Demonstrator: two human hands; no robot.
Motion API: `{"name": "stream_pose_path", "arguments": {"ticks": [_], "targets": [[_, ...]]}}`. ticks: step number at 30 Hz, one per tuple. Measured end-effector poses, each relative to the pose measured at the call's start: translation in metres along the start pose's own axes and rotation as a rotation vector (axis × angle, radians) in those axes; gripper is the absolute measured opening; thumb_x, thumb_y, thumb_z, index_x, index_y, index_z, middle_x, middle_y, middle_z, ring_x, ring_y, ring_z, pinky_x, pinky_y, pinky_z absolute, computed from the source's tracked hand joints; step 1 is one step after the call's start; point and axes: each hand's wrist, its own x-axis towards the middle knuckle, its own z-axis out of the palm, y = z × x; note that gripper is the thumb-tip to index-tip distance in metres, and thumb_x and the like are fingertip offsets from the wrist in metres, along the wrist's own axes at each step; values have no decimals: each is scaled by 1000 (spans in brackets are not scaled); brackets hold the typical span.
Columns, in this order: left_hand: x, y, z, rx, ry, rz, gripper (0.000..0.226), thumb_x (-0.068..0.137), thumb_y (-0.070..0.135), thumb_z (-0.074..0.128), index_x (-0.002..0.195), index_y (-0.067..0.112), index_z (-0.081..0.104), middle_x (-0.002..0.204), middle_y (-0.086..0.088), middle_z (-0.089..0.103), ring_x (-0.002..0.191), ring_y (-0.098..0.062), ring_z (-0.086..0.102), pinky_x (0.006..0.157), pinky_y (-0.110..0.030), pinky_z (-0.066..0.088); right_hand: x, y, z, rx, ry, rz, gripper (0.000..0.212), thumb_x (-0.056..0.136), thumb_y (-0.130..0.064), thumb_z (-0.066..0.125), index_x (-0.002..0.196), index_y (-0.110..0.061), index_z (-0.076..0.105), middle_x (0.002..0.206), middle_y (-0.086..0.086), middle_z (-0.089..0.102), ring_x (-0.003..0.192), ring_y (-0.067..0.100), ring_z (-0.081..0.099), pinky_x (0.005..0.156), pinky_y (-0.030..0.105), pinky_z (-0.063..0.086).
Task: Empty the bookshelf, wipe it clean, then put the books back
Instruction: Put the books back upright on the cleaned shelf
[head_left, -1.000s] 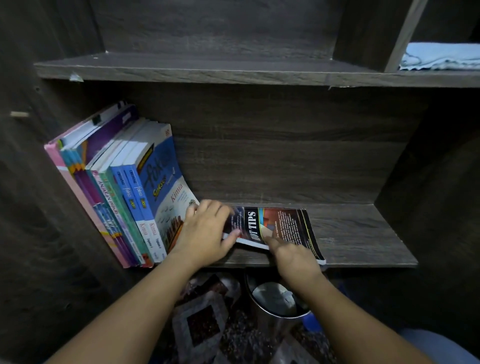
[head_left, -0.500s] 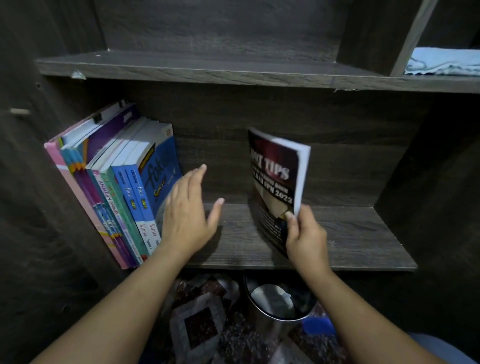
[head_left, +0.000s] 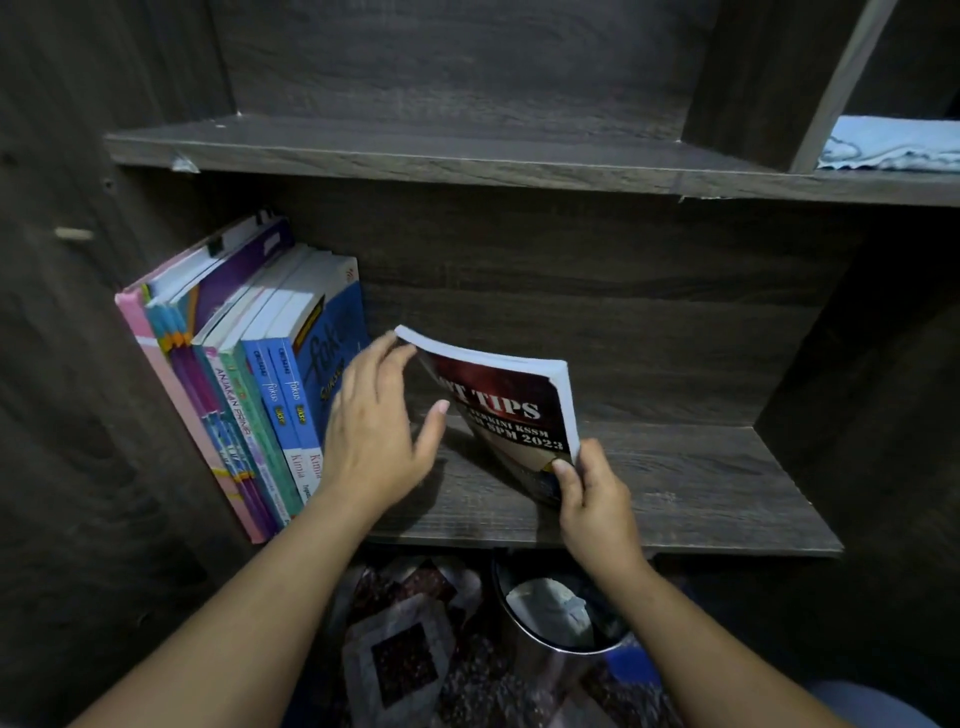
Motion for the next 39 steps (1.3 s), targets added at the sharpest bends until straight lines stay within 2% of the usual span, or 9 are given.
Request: {"name": "stream_pose_path", "arguments": {"ticks": [4, 8, 13, 17, 22, 25, 29, 36, 39], "targets": [[11, -3, -11, 111, -11, 145, 75, 88, 56, 53, 148, 20, 26, 159, -11, 16, 148, -28, 11, 115, -51, 12, 0, 2, -5, -3, 5, -18, 14, 99, -14, 50, 87, -18, 45, 71, -4, 56, 69, 7, 54, 53, 18, 36], [20, -16, -15, 176, -33, 153, 41, 92, 48, 49, 117, 17, 54, 119, -8, 60, 119, -29, 54, 112, -59, 23, -1, -1, -4, -42, 22, -74, 12, 99, -11, 51, 100, -23, 53, 80, -11, 61, 75, 1, 58, 58, 13, 38], [14, 13, -16, 207, 73, 313, 33, 91, 44, 44, 94, 14, 57, 82, -5, 56, 69, -28, 57, 73, -39, 47, 9, -15, -8, -166, 130, -119, 68, 97, -6, 50, 153, -27, 16, 149, -6, 33, 135, 7, 32, 109, 24, 28], [13, 41, -22, 242, 141, 238, 26, 94, 36, 49, 88, 11, 54, 80, -6, 52, 60, -25, 53, 45, -34, 38, 12, -17, -4, -423, 138, -263, 87, 89, 2, 59, 155, -22, 9, 161, 9, 17, 143, 26, 26, 113, 47, 33], [11, 59, -29, 363, 96, 27, 27, 88, 34, 64, 104, 12, 58, 78, -5, 55, 49, -24, 54, 41, -25, 25, 6, -9, 4, -567, -167, -341, 87, 82, -2, 66, 153, -27, 22, 160, 12, 19, 142, 31, 29, 116, 44, 22], [12, 68, -34, 504, -16, 53, 55, 92, 35, 58, 144, 29, 39, 87, -2, 62, 60, -23, 61, 47, -28, 30, 2, -8, 9, -558, -277, -317, 82, 88, -7, 58, 154, -32, 16, 162, 9, 13, 146, 27, 21, 118, 40, 15], [20, 64, -44, 494, -84, -4, 53, 100, 35, 44, 150, 32, 26, 100, -5, 63, 84, -28, 65, 61, -36, 43, 1, -11, 15, -563, -429, -300, 78, 94, -15, 49, 154, -38, 5, 163, 1, 2, 147, 22, 12, 118, 35, 13], [48, 30, -59, 434, -9, -184, 27, 91, 12, 55, 115, 8, 65, 89, -16, 62, 75, -38, 63, 55, -38, 41, 2, -17, 23, -517, -525, -318, 70, 96, -18, 48, 154, -38, 13, 162, -1, 8, 146, 22, 16, 117, 34, 18], [53, 18, -59, 701, -45, -205, 17, 85, 13, 57, 100, 11, 66, 89, -10, 63, 84, -31, 60, 58, -35, 35, 2, -20, 26, -490, -517, -315, 69, 96, -16, 48, 153, -38, 16, 162, -1, 12, 146, 21, 17, 117, 34, 19]]}}
